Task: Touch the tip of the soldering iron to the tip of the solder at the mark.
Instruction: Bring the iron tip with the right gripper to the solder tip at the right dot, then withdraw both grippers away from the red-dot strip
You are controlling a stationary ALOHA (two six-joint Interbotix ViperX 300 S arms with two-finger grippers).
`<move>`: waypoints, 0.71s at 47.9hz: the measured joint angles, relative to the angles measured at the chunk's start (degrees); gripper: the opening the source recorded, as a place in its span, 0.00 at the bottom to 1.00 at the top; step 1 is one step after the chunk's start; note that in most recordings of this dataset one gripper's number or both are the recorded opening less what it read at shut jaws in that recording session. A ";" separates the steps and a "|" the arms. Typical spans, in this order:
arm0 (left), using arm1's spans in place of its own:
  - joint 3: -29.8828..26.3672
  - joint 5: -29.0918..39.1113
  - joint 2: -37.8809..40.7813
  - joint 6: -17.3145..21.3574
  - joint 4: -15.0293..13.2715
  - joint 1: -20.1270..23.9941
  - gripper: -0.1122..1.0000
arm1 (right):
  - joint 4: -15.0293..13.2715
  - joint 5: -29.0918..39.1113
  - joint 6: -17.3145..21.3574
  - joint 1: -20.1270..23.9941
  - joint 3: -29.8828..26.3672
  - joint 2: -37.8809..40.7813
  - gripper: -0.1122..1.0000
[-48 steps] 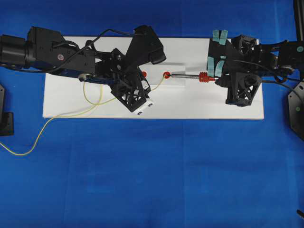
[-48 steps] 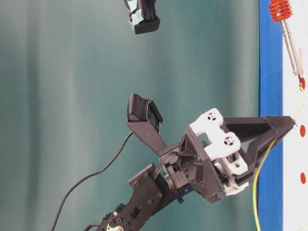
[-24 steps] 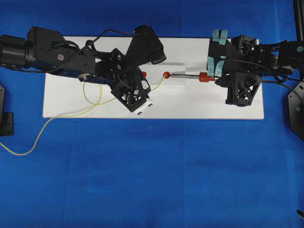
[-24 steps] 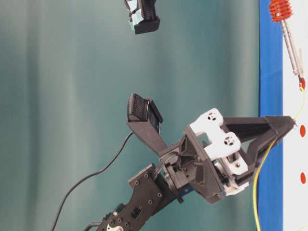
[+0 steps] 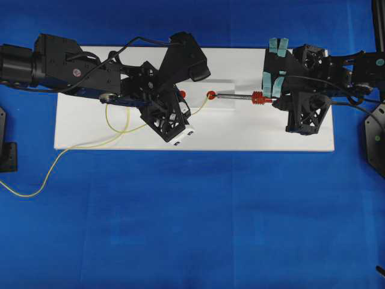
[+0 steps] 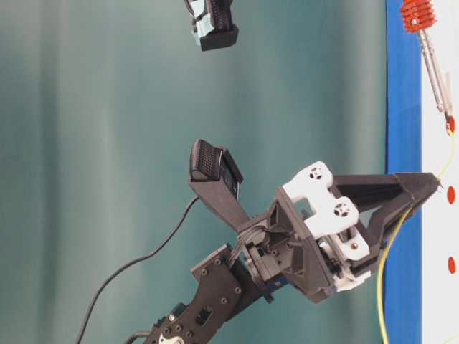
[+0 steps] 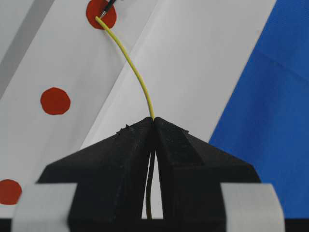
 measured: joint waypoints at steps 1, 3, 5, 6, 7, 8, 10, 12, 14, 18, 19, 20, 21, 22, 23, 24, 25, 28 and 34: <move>0.00 0.00 0.00 -0.09 0.00 0.00 0.13 | 0.00 0.00 0.00 0.00 0.00 0.00 0.16; -0.09 0.00 0.00 0.00 0.00 0.09 0.13 | 0.00 0.00 0.00 0.00 0.00 0.00 0.16; -0.09 0.00 0.00 0.00 0.00 0.00 0.13 | 0.00 0.00 0.00 0.00 0.00 0.00 0.16; -0.09 0.00 0.00 -0.09 0.00 0.09 0.13 | 0.00 0.00 0.00 0.00 0.00 0.00 0.16; 0.00 0.00 0.00 -0.09 0.00 0.09 0.13 | -0.09 0.09 0.00 0.00 0.00 0.00 0.16; -0.09 0.00 0.00 0.00 0.00 0.00 0.13 | 0.00 0.00 0.00 0.00 0.00 0.00 0.16; -0.09 0.00 0.00 0.00 0.00 0.09 0.13 | 0.00 0.00 0.00 0.00 0.00 0.00 0.16; -0.09 0.00 0.00 -0.09 0.00 0.00 0.13 | 0.00 0.00 0.00 0.00 0.00 0.00 0.16; -0.09 0.00 0.00 0.00 0.00 0.00 0.13 | 0.00 0.00 0.00 0.00 0.00 0.00 0.16; -0.09 0.00 0.00 -0.09 -0.09 0.00 0.13 | 0.00 0.00 0.00 0.00 0.00 0.00 0.16; 0.00 0.00 0.00 -0.09 0.00 0.09 0.13 | 0.00 0.00 0.00 0.00 0.00 0.00 0.16; -0.09 0.00 0.00 0.00 0.00 0.00 0.13 | 0.00 0.00 0.00 0.00 0.00 0.00 0.16; -0.09 0.00 0.00 0.09 0.00 0.00 0.13 | 0.00 0.00 0.00 0.00 0.00 0.00 0.16; -0.09 0.00 0.00 0.18 0.00 0.00 0.13 | 0.00 0.00 0.00 0.00 0.00 0.00 0.16; -0.09 -0.09 0.00 0.26 0.00 0.00 0.13 | 0.00 0.00 0.00 0.00 0.00 0.00 0.16; 0.00 -0.09 0.00 0.53 0.00 0.09 0.13 | 0.00 0.00 0.00 0.00 0.00 0.00 0.16; 0.18 0.00 -0.09 0.70 0.00 0.00 0.13 | 0.00 0.00 0.00 0.09 0.00 0.00 0.16; 0.62 0.00 -0.62 1.32 0.00 0.09 0.13 | 0.00 0.00 0.00 0.00 0.09 0.00 0.16; 2.11 -0.18 -3.25 2.81 0.00 0.09 0.13 | 0.00 0.00 0.00 0.00 0.00 0.00 0.16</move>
